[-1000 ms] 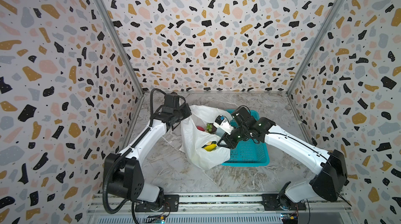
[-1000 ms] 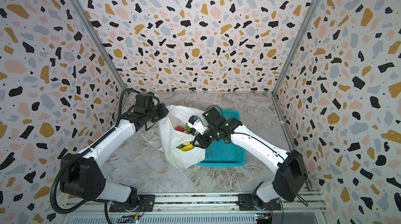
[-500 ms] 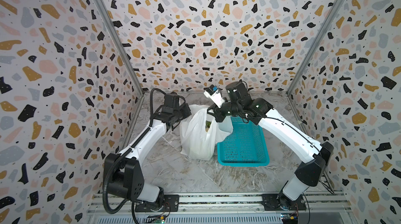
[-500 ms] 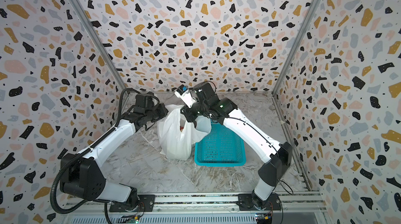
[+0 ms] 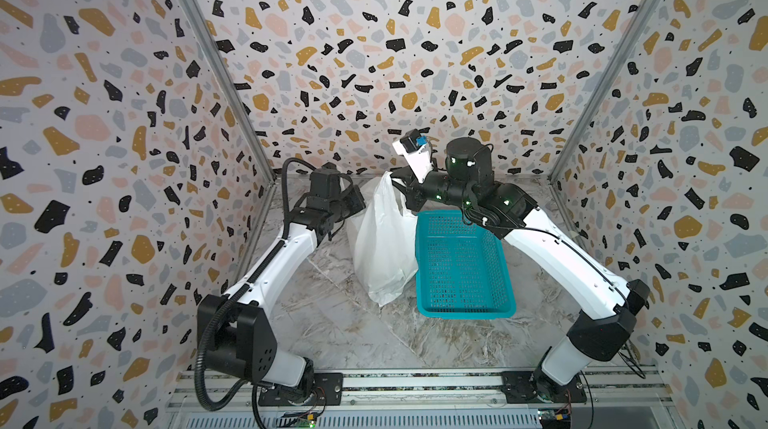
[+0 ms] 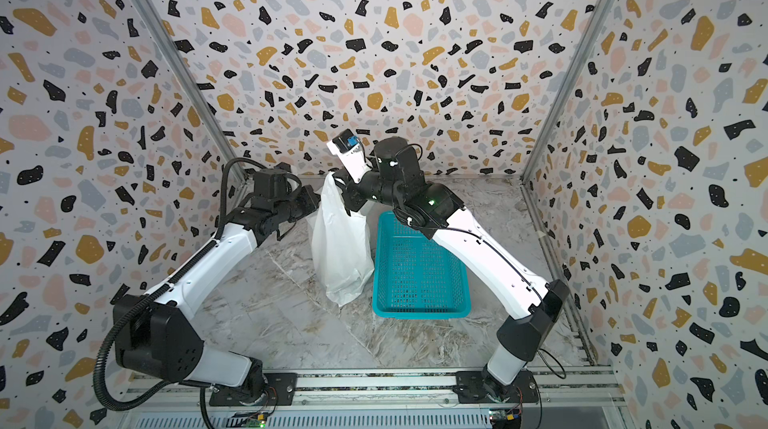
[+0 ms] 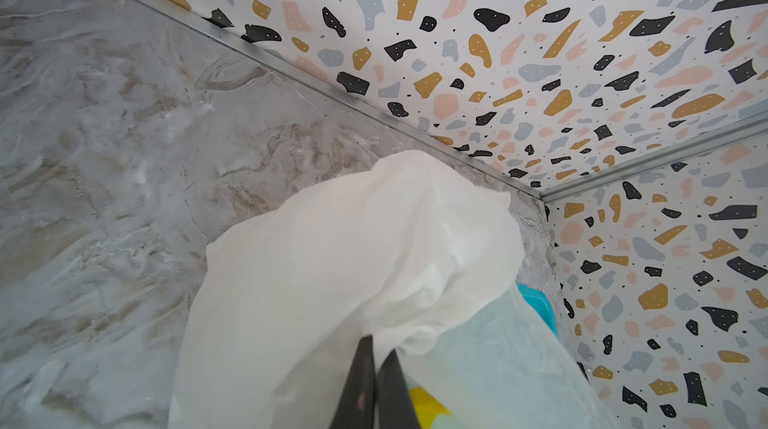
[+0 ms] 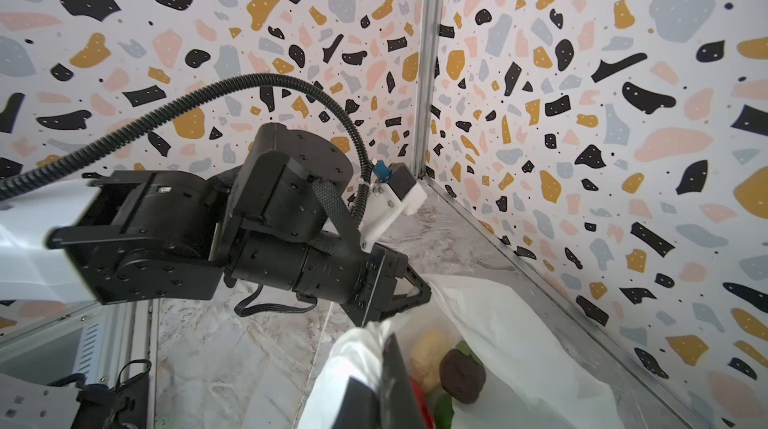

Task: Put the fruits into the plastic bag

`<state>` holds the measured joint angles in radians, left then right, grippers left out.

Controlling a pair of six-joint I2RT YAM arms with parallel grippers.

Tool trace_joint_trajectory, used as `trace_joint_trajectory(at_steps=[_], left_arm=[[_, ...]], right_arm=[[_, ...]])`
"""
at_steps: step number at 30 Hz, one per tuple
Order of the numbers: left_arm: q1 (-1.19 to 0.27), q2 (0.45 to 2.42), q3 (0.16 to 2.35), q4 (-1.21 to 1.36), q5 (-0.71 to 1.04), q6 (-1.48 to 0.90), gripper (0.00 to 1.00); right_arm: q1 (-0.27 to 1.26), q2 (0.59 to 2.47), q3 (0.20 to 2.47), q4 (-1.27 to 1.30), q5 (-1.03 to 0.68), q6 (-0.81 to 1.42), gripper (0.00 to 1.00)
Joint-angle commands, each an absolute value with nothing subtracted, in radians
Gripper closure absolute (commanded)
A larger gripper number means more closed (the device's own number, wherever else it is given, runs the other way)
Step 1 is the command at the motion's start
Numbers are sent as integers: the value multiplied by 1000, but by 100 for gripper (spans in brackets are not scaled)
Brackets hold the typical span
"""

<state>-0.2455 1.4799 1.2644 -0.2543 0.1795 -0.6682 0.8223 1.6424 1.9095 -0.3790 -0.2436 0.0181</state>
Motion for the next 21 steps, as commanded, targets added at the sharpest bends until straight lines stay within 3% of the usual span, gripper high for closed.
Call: trace_joint_trajectory(at_steps=[1, 11, 21], left_arm=[[-238, 1524, 1341, -157, 195, -675, 100], [-239, 1594, 1584, -86, 242, -627, 100], [-271, 1558, 1390, -47, 241, -634, 100]], right_arm=[[799, 1614, 1908, -342, -142, 38, 100], [696, 1635, 2013, -320, -67, 50, 100], [682, 1564, 1814, -249, -75, 54, 100]])
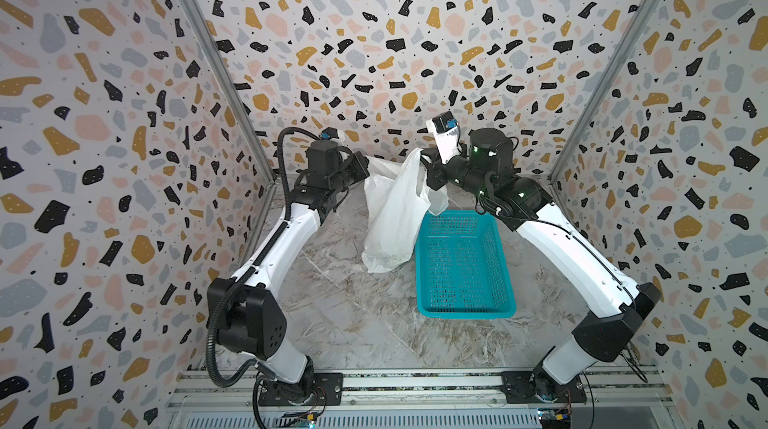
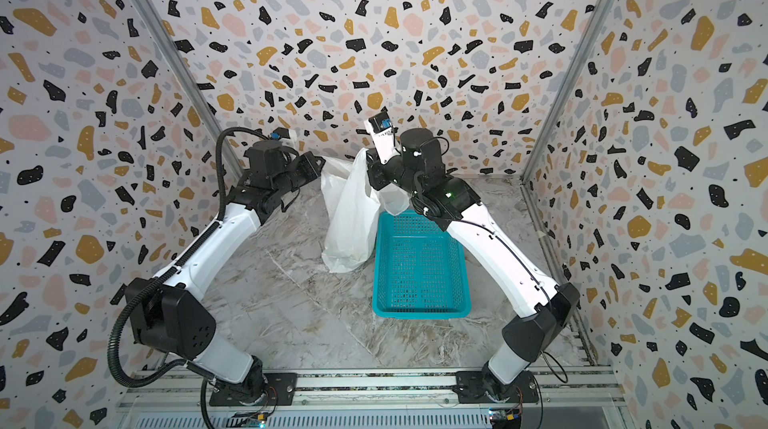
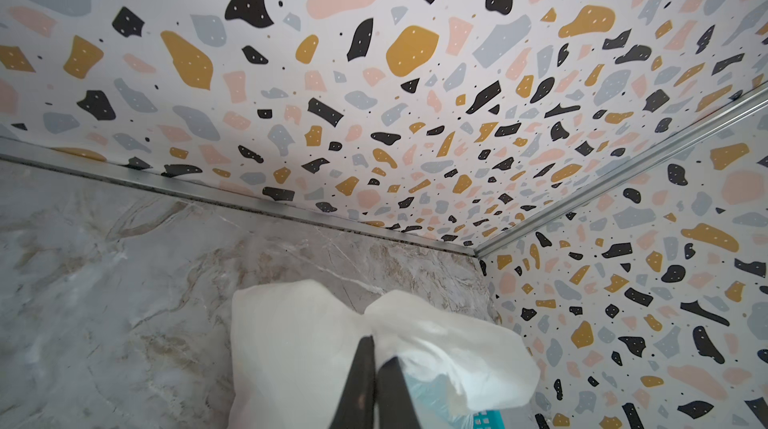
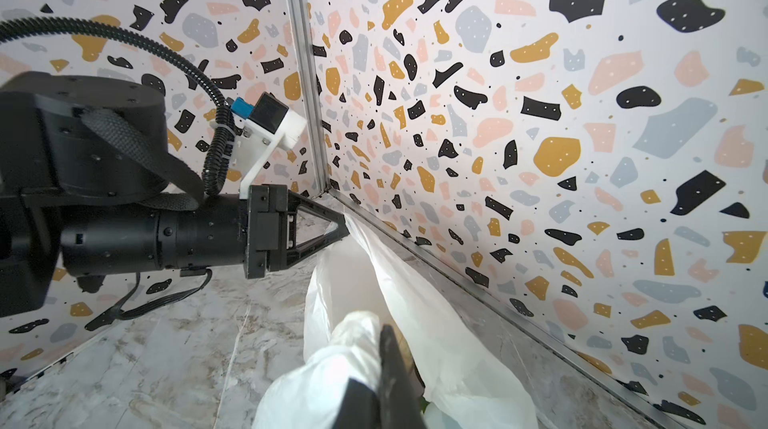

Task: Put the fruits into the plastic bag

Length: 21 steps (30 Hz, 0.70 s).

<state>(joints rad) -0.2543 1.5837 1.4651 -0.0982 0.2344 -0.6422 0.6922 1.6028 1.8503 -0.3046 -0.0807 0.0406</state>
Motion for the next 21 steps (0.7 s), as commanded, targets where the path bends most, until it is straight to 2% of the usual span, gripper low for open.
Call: trace_joint_trajectory(at_steps=[1, 5, 6, 7, 8, 9, 12, 15, 17, 21], left_arm=[[-274, 1553, 1360, -38, 242, -634, 100], [-276, 1530, 1272, -19, 242, -643, 100], [-276, 1523, 1263, -21, 232, -640, 100], [-275, 1516, 1257, -23, 222, -638, 99], [-273, 1508, 1252, -25, 207, -639, 86], [-270, 1494, 1248, -25, 186, -647, 74], [-241, 1456, 1227, -5, 128, -694, 43], [-176, 1429, 1200, 41, 130, -794, 21], [-135, 1413, 1175, 73, 136, -853, 14], [-76, 1401, 1136, 41, 104, -877, 12]], right_arm=[[678, 1565, 1795, -255, -80, 62, 100], [637, 1591, 1754, -319, -118, 132, 98], [621, 1593, 1746, -333, -133, 154, 88], [607, 1593, 1738, -341, -146, 174, 74], [591, 1587, 1724, -345, -163, 197, 59], [570, 1578, 1706, -340, -185, 223, 49], [502, 1529, 1629, -288, -254, 293, 37], [410, 1478, 1548, -222, -341, 366, 33], [339, 1449, 1494, -173, -412, 427, 32], [211, 1399, 1356, -17, -603, 571, 26]])
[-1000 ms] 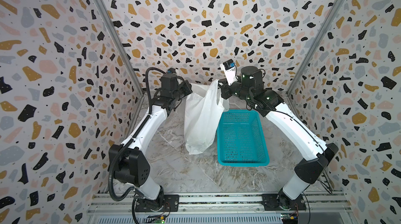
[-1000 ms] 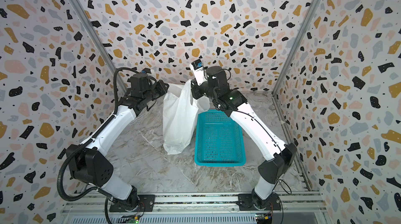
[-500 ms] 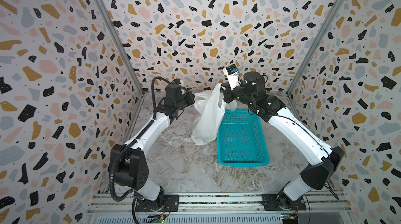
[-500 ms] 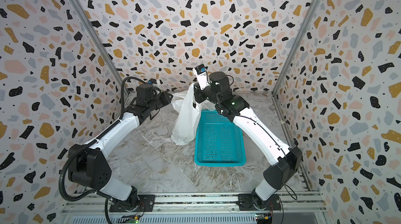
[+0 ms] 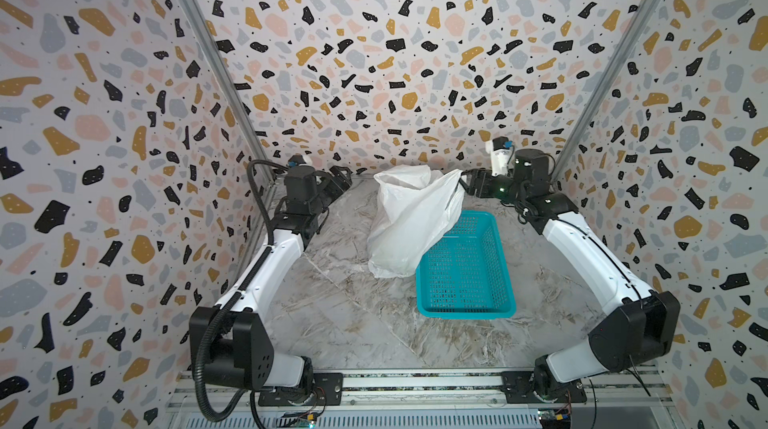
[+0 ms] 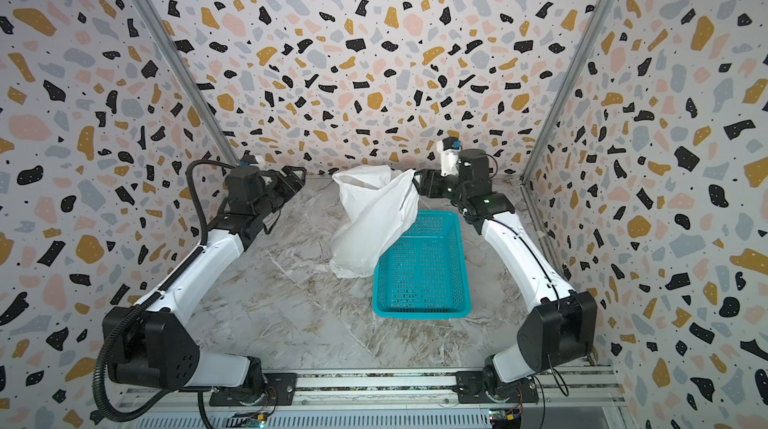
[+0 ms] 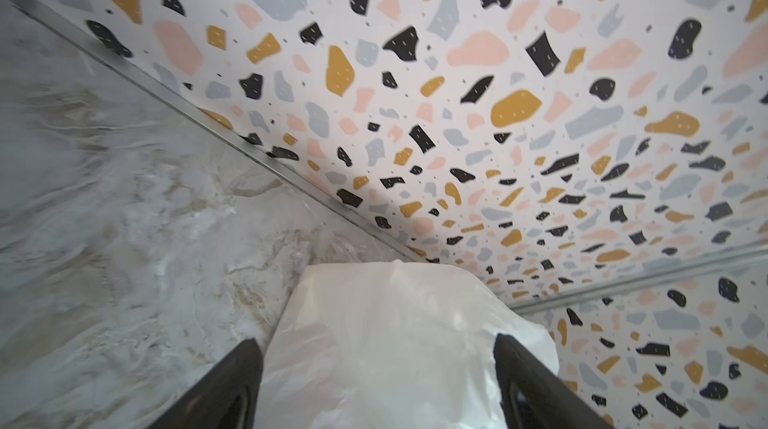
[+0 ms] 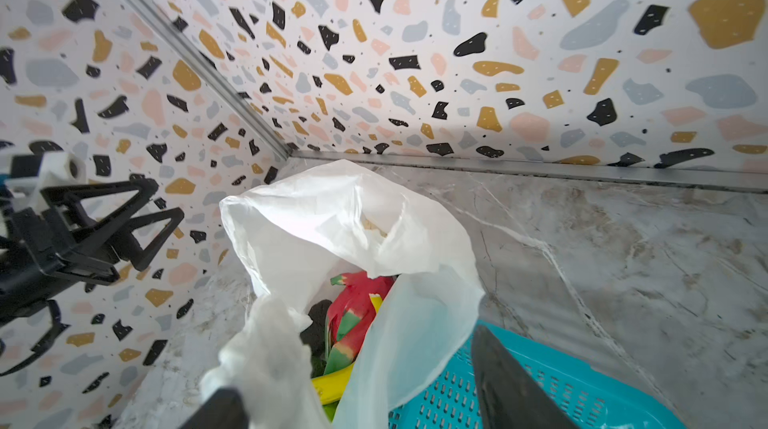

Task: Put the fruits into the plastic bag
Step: 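Set the filled bag down beside the basket and release it with both grippers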

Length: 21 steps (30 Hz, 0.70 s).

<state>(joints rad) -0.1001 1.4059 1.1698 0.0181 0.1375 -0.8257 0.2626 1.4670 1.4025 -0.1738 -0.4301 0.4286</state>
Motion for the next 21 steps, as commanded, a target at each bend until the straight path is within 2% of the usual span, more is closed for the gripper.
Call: trace_joint_trajectory(at_steps=[1, 7, 15, 21], left_arm=[[-67, 1398, 1125, 24, 88, -878, 12], [-46, 1375, 1054, -90, -50, -828, 12], [-26, 1376, 933, -135, -137, -816, 12], [-26, 1372, 873, -120, -119, -825, 12]], right_arm=[[193, 1391, 1332, 11, -636, 595, 25], [176, 1325, 1222, -16, -660, 630, 23], [128, 1266, 1124, -272, -257, 599, 23], [114, 1377, 995, -261, -247, 603, 27]])
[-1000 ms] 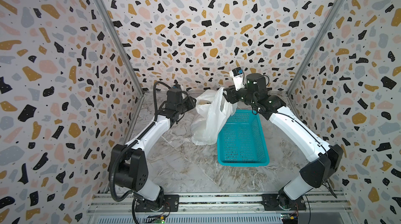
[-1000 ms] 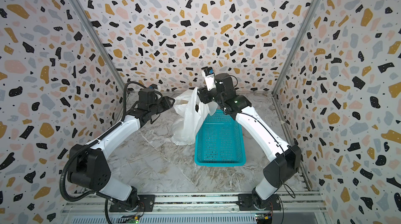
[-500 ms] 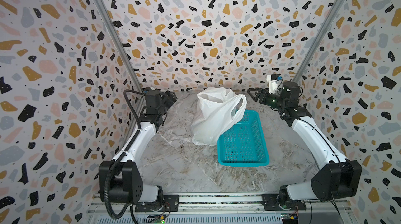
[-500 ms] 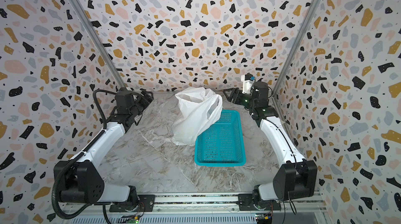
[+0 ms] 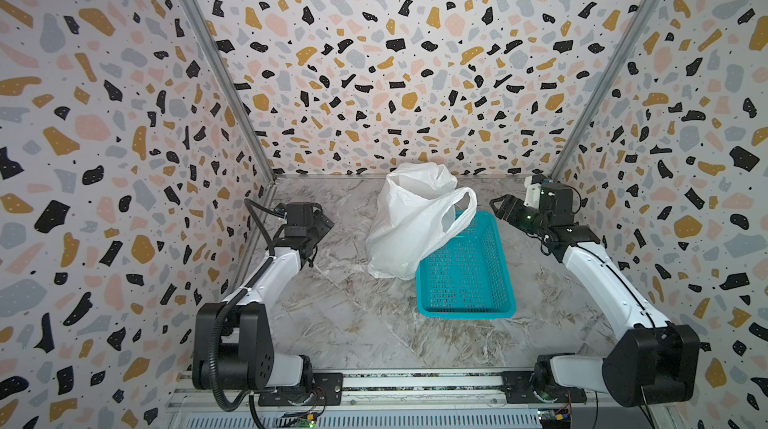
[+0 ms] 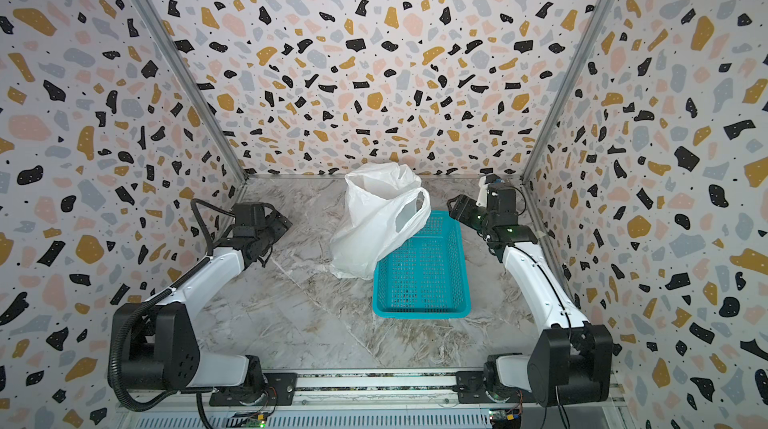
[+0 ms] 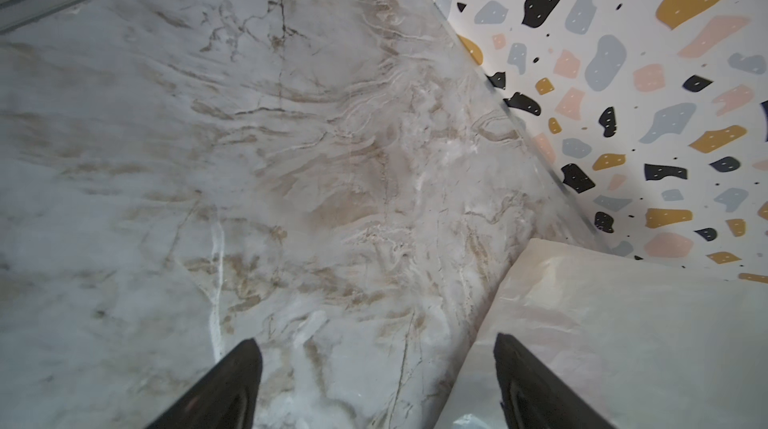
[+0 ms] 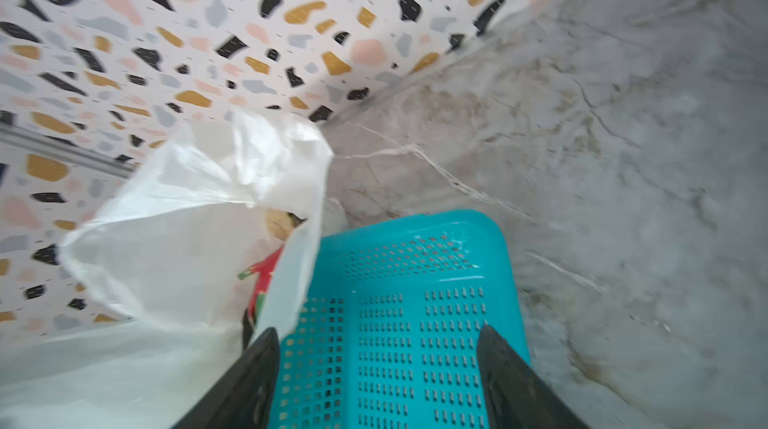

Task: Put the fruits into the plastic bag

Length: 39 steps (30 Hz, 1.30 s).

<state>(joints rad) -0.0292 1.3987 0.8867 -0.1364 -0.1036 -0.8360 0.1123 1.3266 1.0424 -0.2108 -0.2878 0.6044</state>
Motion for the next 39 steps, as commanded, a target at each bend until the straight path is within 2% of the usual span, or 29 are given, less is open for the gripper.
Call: trace_joint_trajectory(at_steps=[1, 4, 6, 10, 16, 19, 22, 25, 27, 29, 30, 31, 34, 37, 38, 39], left_arm=[[-26, 1371, 871, -118, -115, -824, 12], [-26, 1367, 873, -126, -115, -807, 12], [-26, 1361, 877, -136, -122, -792, 12], [-26, 1351, 865, -137, -129, -781, 12], [-26, 1352, 842, -123, -112, -792, 12], [-26, 1351, 844, -123, -109, -790, 12], [-26, 1352, 848, -127, -109, -784, 12], [-26, 1356, 850, -126, -98, -782, 12], [-26, 1359, 851, -124, -89, -778, 12], [-26, 1364, 855, -126, -81, -770, 12], [-26, 1368, 859, -129, -80, -765, 12], [-26, 1369, 861, -131, -83, -761, 12], [-26, 1375, 864, -139, -113, -746, 12], [-26, 1388, 864, -144, -164, -734, 11], [-26, 1393, 864, -143, -182, -729, 11], [-26, 1399, 864, -142, -204, -724, 11]], right_arm=[[115, 1400, 971, -249, -258, 607, 29], [115, 1450, 921, -213, -263, 617, 35], [116, 1470, 904, -194, -263, 616, 42], [115, 1506, 902, -177, -265, 611, 67], [115, 1600, 950, -132, -251, 644, 92], [117, 1673, 1019, -102, -237, 670, 99], [125, 1761, 1133, -75, -220, 653, 99], [126, 1857, 1268, -53, -234, 614, 98], [127, 1914, 1356, -44, -261, 583, 91], [126, 1956, 1437, -68, -291, 556, 66], [126, 1966, 1469, -89, -291, 545, 57], [127, 1965, 1487, -111, -276, 538, 52], [123, 1891, 1436, -115, -174, 531, 44], [115, 1740, 1288, -36, -69, 528, 38], [116, 1681, 1230, 0, -21, 526, 34], [115, 1613, 1156, 46, 43, 525, 24]])
